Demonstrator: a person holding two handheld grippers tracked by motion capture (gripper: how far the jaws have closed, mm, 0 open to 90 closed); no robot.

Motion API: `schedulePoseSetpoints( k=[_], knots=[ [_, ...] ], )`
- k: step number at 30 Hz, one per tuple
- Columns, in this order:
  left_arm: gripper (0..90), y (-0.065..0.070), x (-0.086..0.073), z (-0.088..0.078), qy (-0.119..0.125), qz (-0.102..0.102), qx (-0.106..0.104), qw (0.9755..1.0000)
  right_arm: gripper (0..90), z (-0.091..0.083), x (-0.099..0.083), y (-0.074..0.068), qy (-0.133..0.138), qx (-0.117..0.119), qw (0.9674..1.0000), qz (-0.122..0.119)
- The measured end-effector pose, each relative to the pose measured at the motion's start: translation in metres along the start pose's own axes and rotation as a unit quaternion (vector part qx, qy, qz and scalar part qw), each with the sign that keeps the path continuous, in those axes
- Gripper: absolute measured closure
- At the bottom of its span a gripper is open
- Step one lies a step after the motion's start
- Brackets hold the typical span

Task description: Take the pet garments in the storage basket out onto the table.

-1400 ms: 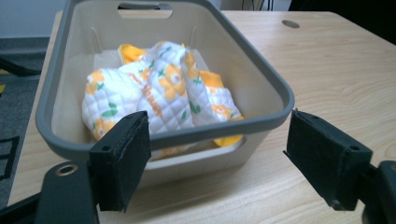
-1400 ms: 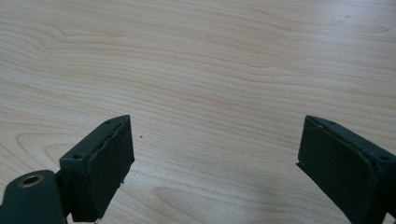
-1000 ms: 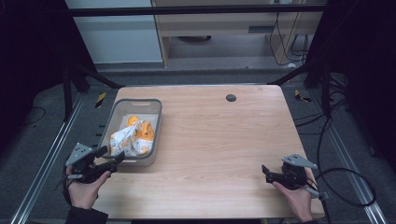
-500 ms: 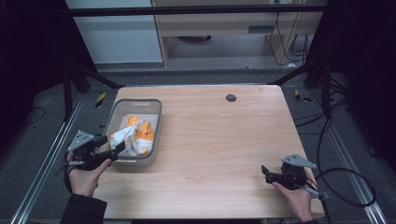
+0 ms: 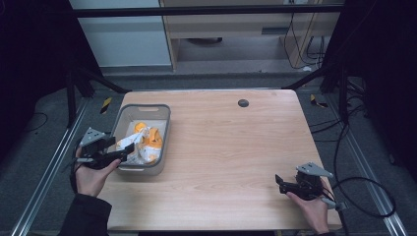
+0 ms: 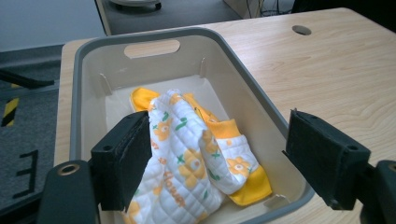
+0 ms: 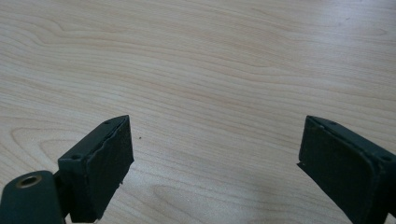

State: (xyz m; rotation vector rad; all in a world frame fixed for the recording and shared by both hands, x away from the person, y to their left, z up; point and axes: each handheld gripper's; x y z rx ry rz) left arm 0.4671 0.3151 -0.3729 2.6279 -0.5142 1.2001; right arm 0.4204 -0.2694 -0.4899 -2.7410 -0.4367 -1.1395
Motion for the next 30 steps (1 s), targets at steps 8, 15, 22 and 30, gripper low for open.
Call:
schedulePoseSetpoints(
  k=[8,15,22,30],
  knots=[
    [21.8,0.000,0.012,0.008,-0.032,0.019,0.001,0.9993,9.9,0.000,0.000,0.000,-0.002,0.000,1.0000,-0.004],
    [21.5,-0.002,0.019,0.012,-0.047,0.022,-0.006,0.9986,10.0,0.000,0.000,0.000,-0.002,0.000,1.0000,-0.004],
    [21.6,-0.010,0.021,0.023,-0.073,0.016,-0.004,0.9972,9.9,0.000,0.000,0.000,-0.003,0.001,1.0000,-0.003],
    [21.6,-0.015,0.026,0.034,-0.106,0.022,-0.005,0.9941,9.9,0.001,0.000,0.000,-0.004,0.002,1.0000,-0.003]
  ],
)
Point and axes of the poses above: each handheld gripper's, and its own axes: z roughly forward along the jaws, x roughly out of its top, y roughly to its right, and after that the axes turned 9 degrees about -y, right-handed
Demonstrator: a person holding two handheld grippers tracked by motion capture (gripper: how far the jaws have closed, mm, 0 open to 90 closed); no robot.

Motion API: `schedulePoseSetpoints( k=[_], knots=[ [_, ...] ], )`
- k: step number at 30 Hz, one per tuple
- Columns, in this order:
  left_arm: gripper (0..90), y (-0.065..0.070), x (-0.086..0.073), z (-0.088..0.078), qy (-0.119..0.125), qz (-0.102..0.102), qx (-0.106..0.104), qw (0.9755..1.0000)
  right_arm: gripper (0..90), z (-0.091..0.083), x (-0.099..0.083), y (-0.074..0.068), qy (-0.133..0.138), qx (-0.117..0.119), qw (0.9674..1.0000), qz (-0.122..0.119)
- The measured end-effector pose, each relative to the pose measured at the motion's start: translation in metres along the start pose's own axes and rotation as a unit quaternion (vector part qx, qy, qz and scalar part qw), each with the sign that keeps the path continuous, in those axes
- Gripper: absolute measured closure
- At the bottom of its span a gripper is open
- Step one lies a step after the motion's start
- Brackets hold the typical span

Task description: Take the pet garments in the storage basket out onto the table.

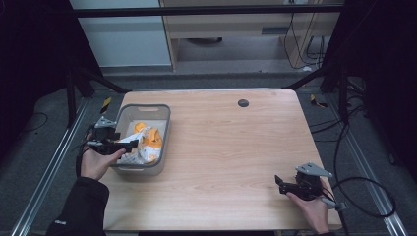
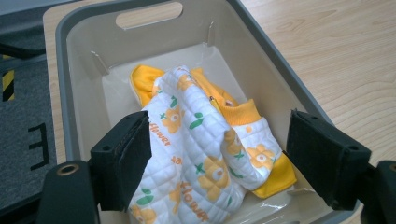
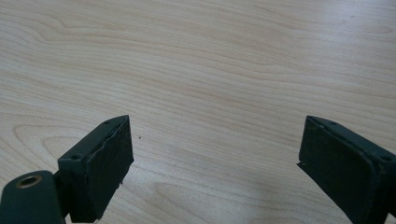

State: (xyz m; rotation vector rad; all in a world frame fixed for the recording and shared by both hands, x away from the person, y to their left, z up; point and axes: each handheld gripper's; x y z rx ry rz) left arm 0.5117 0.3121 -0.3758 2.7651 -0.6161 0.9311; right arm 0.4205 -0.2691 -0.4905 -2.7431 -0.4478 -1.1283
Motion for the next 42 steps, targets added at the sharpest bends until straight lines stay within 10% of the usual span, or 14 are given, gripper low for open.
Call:
schedulePoseSetpoints(
  k=[42],
  knots=[
    [25.0,-0.001,0.011,0.052,-0.110,0.012,0.002,0.9939,9.2,0.002,0.000,0.000,-0.008,0.007,0.9999,-0.001]
  ],
)
Point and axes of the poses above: each handheld gripper's, and its own axes: z roughly forward along the jaws, x roughly out of its top, y roughly to its right, and after that the axes turned 9 degrees about -y, right-handed
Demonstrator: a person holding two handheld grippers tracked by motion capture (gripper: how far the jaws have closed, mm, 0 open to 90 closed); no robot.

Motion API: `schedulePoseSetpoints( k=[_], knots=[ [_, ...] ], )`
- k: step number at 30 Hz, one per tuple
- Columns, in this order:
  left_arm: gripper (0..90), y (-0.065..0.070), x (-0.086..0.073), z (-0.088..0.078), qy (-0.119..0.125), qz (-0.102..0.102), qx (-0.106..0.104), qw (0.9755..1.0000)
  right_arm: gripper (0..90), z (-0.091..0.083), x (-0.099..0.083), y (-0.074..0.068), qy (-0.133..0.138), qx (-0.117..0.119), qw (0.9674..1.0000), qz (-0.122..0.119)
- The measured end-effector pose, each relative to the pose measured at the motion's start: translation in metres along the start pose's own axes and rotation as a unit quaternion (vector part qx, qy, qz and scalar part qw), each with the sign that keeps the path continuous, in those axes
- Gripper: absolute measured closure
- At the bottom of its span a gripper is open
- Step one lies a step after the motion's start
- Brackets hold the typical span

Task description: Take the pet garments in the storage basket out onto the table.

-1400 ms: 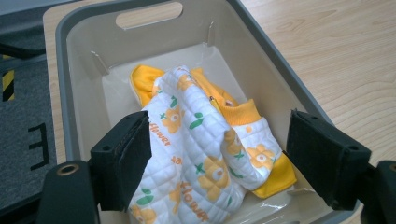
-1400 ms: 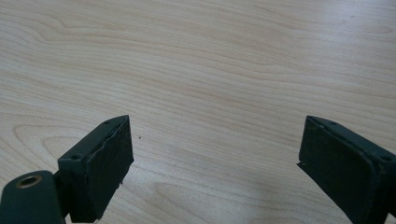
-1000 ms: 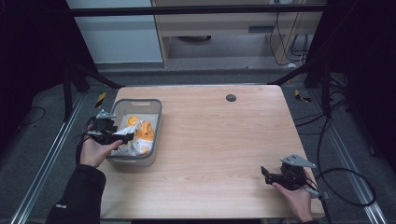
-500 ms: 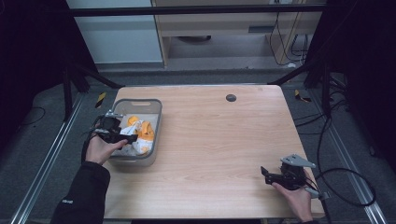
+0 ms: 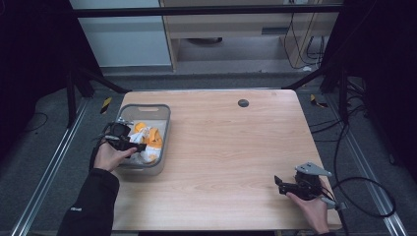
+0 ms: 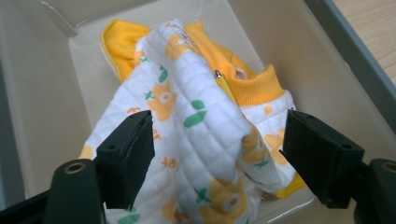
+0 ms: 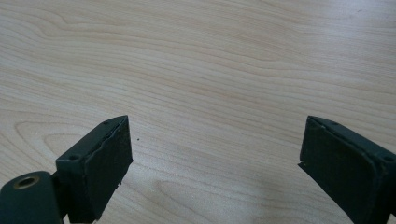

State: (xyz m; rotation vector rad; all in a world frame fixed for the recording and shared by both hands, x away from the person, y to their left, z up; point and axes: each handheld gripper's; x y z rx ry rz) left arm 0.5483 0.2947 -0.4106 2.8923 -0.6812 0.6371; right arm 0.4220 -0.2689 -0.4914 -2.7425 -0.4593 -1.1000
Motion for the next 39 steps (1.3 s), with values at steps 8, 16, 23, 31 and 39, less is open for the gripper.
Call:
schedulePoseSetpoints(
  k=[8,16,23,31,39],
  knots=[
    [37.3,0.000,-0.002,0.009,-0.019,-0.002,-0.004,0.9998,9.1,0.000,0.000,-0.001,-0.004,0.002,1.0000,0.004],
    [53.2,0.001,0.000,0.014,-0.045,-0.006,-0.003,0.9990,9.0,0.000,0.000,-0.001,-0.005,0.003,1.0000,0.002],
    [67.9,-0.002,-0.001,0.014,-0.054,-0.012,-0.003,0.9984,8.8,0.001,0.000,0.000,-0.005,0.002,1.0000,-0.002],
    [71.9,-0.001,-0.001,0.009,-0.050,-0.007,0.000,0.9987,8.7,0.000,0.000,0.000,-0.006,0.004,1.0000,0.001],
    [72.9,0.000,0.000,-0.007,-0.030,-0.005,-0.003,0.9995,8.6,0.000,0.000,-0.001,-0.007,0.004,1.0000,0.003]
  ],
)
Point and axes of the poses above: each handheld gripper's, and its own axes: z roughly forward along the jaws, x roughly out of its top, y roughly to its right, and after that the axes turned 9 degrees about -y, right-handed
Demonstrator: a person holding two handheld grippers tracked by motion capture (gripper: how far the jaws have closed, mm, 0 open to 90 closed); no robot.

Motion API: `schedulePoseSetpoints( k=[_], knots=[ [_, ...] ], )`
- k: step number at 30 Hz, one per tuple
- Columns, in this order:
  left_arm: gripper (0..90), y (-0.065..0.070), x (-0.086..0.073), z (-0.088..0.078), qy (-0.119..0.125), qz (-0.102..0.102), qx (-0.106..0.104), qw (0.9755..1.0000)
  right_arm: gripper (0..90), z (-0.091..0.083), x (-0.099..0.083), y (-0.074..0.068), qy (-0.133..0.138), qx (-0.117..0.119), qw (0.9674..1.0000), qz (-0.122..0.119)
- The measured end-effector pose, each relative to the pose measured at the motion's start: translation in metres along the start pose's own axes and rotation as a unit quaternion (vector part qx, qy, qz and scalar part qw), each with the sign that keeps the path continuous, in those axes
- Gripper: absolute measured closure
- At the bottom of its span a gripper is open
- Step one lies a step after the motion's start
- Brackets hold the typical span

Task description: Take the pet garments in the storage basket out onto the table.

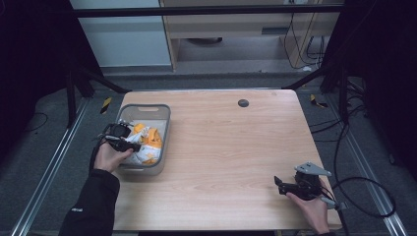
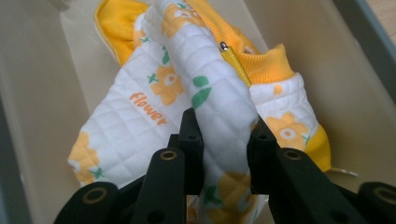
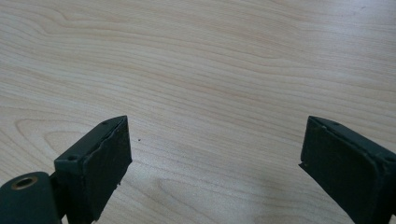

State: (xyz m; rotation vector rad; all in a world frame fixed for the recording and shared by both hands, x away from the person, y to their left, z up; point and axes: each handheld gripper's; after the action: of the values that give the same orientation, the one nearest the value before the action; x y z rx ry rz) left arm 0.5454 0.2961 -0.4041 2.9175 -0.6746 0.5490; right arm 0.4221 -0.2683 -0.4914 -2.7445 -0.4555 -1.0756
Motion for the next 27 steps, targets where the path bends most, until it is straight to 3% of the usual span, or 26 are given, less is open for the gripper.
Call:
schedulePoseSetpoints(
  k=[21,27],
  knots=[
    [73.3,-0.001,0.002,-0.053,0.052,0.010,0.008,0.9986,8.4,0.000,0.000,0.000,0.002,-0.001,1.0000,-0.002],
    [73.3,0.000,0.001,-0.060,0.050,0.015,0.007,0.9986,8.4,-0.001,0.000,0.000,0.006,-0.002,1.0000,-0.004]
  ],
)
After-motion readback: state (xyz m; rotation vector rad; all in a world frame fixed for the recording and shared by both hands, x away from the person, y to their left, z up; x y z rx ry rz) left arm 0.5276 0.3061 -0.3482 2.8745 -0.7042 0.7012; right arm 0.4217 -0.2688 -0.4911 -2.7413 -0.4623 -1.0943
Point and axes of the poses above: each handheld gripper's, and its own axes: z roughly forward along the jaws, x roughly out of its top, y roughly to its right, and after that the axes turned 9 degrees about -y, right-handed
